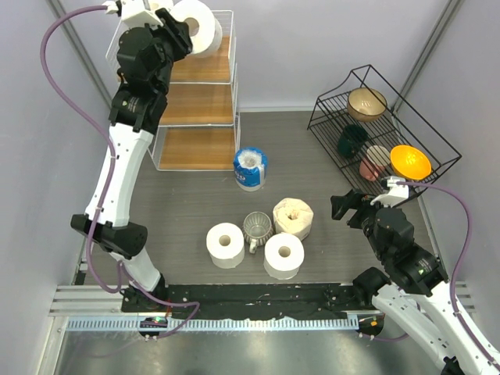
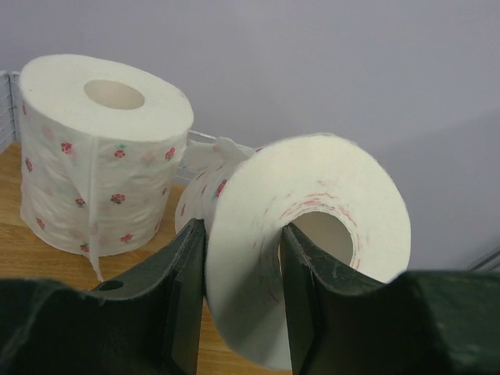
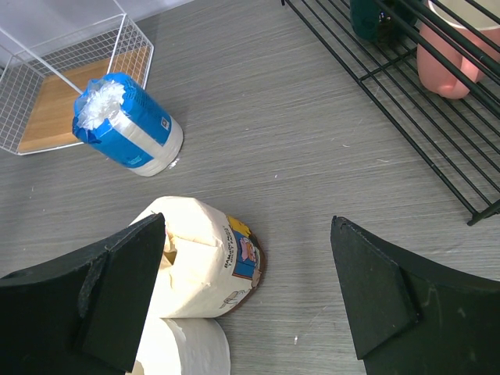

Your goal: Place and organize the paper towels onto the shelf

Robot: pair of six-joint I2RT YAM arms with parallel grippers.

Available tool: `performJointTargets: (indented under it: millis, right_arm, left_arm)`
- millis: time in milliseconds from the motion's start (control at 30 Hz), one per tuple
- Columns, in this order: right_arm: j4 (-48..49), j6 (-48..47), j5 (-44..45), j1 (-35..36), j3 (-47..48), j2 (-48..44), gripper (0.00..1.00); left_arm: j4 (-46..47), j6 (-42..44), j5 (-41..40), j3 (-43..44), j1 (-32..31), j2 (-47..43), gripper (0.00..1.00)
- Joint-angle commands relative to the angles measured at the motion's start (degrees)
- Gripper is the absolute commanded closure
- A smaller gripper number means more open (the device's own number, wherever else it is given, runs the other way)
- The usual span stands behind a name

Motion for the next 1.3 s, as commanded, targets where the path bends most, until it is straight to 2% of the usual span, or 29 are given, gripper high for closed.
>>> performJointTargets:
  millis: [0, 333, 400, 600, 800, 1100, 1267]
  right_arm:
    - [2.12, 0.23, 1.28, 0.2, 0.3, -0.2, 0.08]
    - [2.12, 0.14, 1.37, 0.2, 0.21, 0.15, 0.08]
    - [2.03, -0.04, 1.72, 0.2, 0.48, -0.03, 0.08]
    - [1.85, -0.13, 1.64, 0.2, 0.57, -0.2, 0.08]
    - [1.94, -0.04, 1.37, 0.2, 0.57, 0.32, 0.08]
    - [1.15, 0.05, 1.72, 0.2, 1.01, -0.29, 0.08]
    - [1.06, 0.05, 1.72, 0.2, 1.18, -0.2, 0.08]
  left_arm:
    - [4.88, -2.02, 1.41, 2.14, 1.57, -0.11, 0.65]
    - [3.74, -4.22, 2.65, 2.84, 2.37, 1.74, 0.58]
    - [3.74, -4.3, 2.38, 3.11, 2.37, 2.09, 0.5]
    - [3.3, -4.57, 1.94, 4.34, 2.37, 2.71, 0.36]
    - [3.56, -4.22, 1.85, 4.69, 2.63, 2.18, 0.33]
    - [3.39, -5.35, 3.17, 5.66, 3.42, 5.08, 0.34]
    - [3.74, -5.8, 4.05, 9.78, 3.68, 7.8, 0.34]
